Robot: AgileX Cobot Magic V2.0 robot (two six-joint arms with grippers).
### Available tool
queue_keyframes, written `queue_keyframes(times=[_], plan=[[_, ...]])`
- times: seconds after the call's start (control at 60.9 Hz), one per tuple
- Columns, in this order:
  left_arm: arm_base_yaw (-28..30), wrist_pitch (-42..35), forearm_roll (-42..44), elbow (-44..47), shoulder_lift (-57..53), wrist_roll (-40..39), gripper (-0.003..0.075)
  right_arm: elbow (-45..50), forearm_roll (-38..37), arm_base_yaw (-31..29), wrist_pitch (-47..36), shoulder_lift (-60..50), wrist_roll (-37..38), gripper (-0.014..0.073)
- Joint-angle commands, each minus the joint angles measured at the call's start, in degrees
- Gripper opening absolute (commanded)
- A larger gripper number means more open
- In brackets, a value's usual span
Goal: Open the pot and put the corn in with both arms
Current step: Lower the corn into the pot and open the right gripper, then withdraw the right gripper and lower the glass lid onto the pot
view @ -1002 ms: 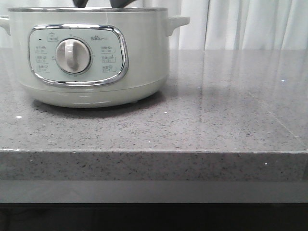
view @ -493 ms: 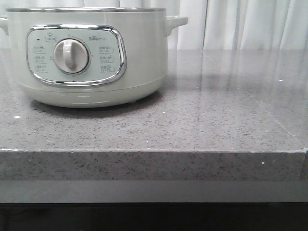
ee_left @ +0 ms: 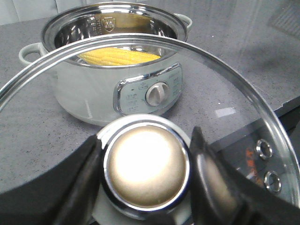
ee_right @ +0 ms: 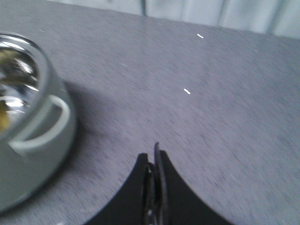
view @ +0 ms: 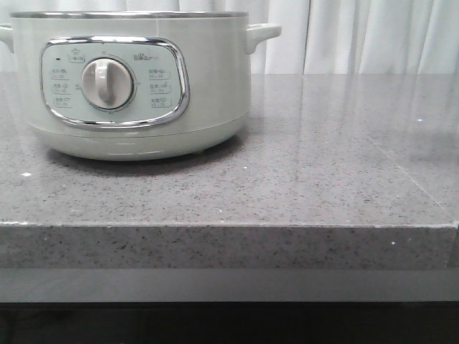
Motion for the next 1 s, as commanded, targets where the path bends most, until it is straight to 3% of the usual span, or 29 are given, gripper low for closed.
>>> queue_keyframes(times=[0.0,0.148,0.378,0.608,0.756,0.986], plan=[[-0.29,-8.74,-1.52,-2.09,0.53,-0.28,0.019,5.62,-0.04,-1.46,-7.49,-6.92,-0.62,-0.0064],[-0.29,-8.74,-1.52,-2.09,0.53,-0.28,0.019,17.04,0.17,-1.46,-13.72,-17.31,-0.62,-0.0064],[-0.29,-9.61,-1.52,-2.09,0.53,-0.28,0.019,31.24,0.64,-1.46,-14.13,-32.21,-0.62,-0.0064],[-0.29,-11.45,-1.41,-2.34,1.96,-0.28,0.019,39.21,0.64,-1.46,-14.54,-42.88,-0.62,-0.0064],[-0.29,-11.94,-0.8,-6.6,9.54,-0.28,0.0191,39.48,0.64,-1.46,-15.03,-44.44,-0.62,-0.0064],[-0.29,-11.94,-0.43,-23.59,32.49,-0.28,0.0191,39.48,0.64,-1.46,-15.08,-44.44,-0.62,-0.0064]])
